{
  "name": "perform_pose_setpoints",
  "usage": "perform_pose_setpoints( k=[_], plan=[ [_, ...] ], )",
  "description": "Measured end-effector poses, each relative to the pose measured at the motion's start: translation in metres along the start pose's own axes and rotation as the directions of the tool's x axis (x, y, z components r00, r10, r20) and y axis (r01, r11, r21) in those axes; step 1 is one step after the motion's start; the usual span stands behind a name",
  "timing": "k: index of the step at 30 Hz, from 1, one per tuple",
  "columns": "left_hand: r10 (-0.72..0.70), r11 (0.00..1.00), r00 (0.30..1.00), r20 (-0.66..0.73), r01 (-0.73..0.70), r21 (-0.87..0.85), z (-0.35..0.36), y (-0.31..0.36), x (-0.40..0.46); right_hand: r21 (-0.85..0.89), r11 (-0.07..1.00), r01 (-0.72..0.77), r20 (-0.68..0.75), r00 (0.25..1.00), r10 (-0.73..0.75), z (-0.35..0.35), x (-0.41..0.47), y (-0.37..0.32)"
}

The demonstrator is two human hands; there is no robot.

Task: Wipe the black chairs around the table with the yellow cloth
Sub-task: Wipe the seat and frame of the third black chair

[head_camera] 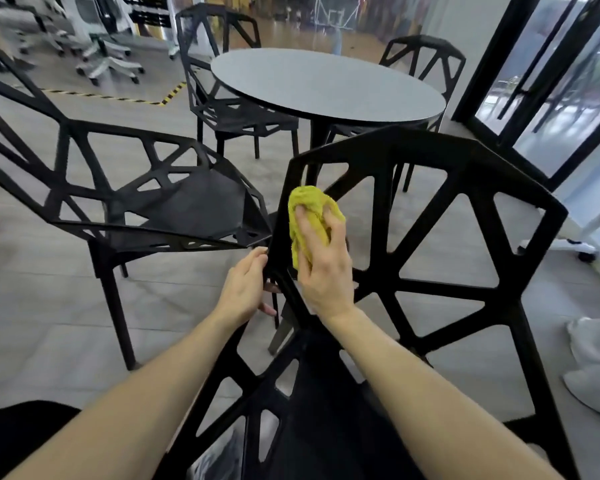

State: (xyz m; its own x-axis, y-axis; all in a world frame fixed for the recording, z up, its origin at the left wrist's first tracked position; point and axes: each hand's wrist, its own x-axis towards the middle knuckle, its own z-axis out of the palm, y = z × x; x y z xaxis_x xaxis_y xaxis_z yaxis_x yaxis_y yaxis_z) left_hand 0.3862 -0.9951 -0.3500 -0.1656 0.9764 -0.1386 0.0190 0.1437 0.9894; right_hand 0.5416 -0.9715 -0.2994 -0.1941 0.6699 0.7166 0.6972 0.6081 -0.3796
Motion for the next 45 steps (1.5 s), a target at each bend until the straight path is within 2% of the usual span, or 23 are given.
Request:
perform_pose_setpoints(
  k=[2,4,5,7,9,11,13,15,17,18,20,22,24,26,28,31,33,35,37,39,41,43,45],
  plan=[
    [-0.012,1.0,1.0,-0.006,0.012,-0.028,-0.001,-0.001,0.0,0.084,0.996,0.041,0.01,0.999,-0.042,-0.016,0.008,0.005],
    [-0.026,0.999,1.0,-0.002,0.026,-0.037,0.0,-0.001,0.0,0.071,0.997,-0.016,-0.252,0.967,0.033,-0.045,0.047,0.015],
    [-0.026,0.999,1.0,-0.001,0.026,-0.035,0.001,-0.001,0.0,0.042,0.996,-0.083,-0.407,0.909,0.093,-0.06,0.07,0.02],
    [-0.017,1.0,1.0,0.003,0.017,-0.017,0.002,-0.002,0.0,0.033,0.975,-0.221,-0.547,0.813,0.203,-0.069,0.102,0.024],
    [-0.021,1.0,1.0,-0.002,0.021,-0.015,0.002,-0.002,0.001,0.024,0.983,-0.184,-0.444,0.879,0.175,-0.044,0.102,0.007],
    [-0.039,0.999,0.999,-0.013,0.039,-0.023,0.001,-0.003,0.002,0.013,0.995,0.094,-0.179,0.98,-0.09,-0.004,0.076,-0.016],
    [-0.017,1.0,1.0,-0.01,0.017,-0.001,-0.001,-0.004,0.001,-0.01,0.911,0.412,0.11,0.906,-0.409,0.015,0.043,-0.021],
    [0.019,1.0,1.0,0.003,-0.019,0.009,-0.001,-0.005,0.0,-0.06,0.874,0.482,0.18,0.867,-0.465,0.005,0.021,0.006],
    [0.034,0.999,0.999,0.004,-0.034,0.011,-0.001,-0.006,0.002,-0.1,0.969,0.225,-0.013,0.974,-0.227,-0.021,0.006,0.035],
    [0.038,0.999,0.999,0.004,-0.038,0.02,-0.001,-0.007,0.002,-0.076,0.996,0.041,-0.172,0.984,-0.053,-0.035,0.006,0.046],
    [0.027,0.999,1.0,0.002,-0.027,0.033,-0.001,-0.01,0.004,0.001,0.98,-0.199,-0.472,0.864,0.176,-0.064,0.03,0.056],
    [0.011,1.0,1.0,-0.004,-0.011,0.026,-0.001,-0.009,0.006,0.044,0.975,-0.219,-0.6,0.774,0.202,-0.074,0.069,0.051],
    [0.006,0.999,1.0,-0.006,-0.006,0.031,0.0,-0.01,0.007,0.033,0.984,-0.175,-0.533,0.83,0.165,-0.053,0.081,0.033],
    [0.007,1.0,1.0,-0.009,-0.007,0.025,0.0,-0.01,0.006,0.048,0.988,-0.145,-0.312,0.938,0.153,-0.007,0.038,0.007],
    [0.008,1.0,1.0,-0.015,-0.008,0.014,-0.001,-0.01,0.005,0.074,0.99,-0.122,-0.115,0.985,0.13,0.02,-0.018,-0.011],
    [0.041,0.998,0.999,-0.014,-0.04,0.054,-0.003,-0.007,0.003,0.082,0.993,-0.085,-0.109,0.99,0.094,0.018,-0.027,-0.007],
    [0.068,0.995,0.998,0.0,-0.067,0.074,-0.001,-0.006,0.001,-0.005,0.999,0.04,-0.075,0.996,-0.04,0.006,-0.024,0.004],
    [0.086,0.992,0.996,-0.006,-0.085,0.094,-0.001,-0.005,0.002,-0.152,0.945,0.288,0.115,0.955,-0.273,-0.001,-0.046,0.034],
    [0.048,0.993,0.999,-0.011,-0.047,0.106,-0.002,-0.009,0.005,-0.296,0.872,0.39,0.281,0.908,-0.311,-0.018,-0.085,0.084],
    [0.038,0.992,0.999,-0.008,-0.036,0.12,-0.002,-0.011,0.008,-0.361,0.928,0.094,0.144,0.989,-0.044,-0.043,-0.118,0.119],
    [0.063,0.983,0.998,-0.013,-0.06,0.171,-0.001,-0.011,0.01,-0.248,0.925,-0.288,-0.038,0.957,0.288,-0.046,-0.125,0.112],
    [0.09,0.972,0.996,-0.018,-0.083,0.222,-0.001,-0.012,0.01,-0.152,0.941,-0.302,-0.049,0.953,0.298,-0.029,-0.107,0.073],
    [0.161,0.936,0.985,-0.064,-0.132,0.327,-0.002,-0.015,0.009,-0.151,0.982,-0.111,0.056,0.991,0.12,-0.009,-0.089,0.048]
  ],
)
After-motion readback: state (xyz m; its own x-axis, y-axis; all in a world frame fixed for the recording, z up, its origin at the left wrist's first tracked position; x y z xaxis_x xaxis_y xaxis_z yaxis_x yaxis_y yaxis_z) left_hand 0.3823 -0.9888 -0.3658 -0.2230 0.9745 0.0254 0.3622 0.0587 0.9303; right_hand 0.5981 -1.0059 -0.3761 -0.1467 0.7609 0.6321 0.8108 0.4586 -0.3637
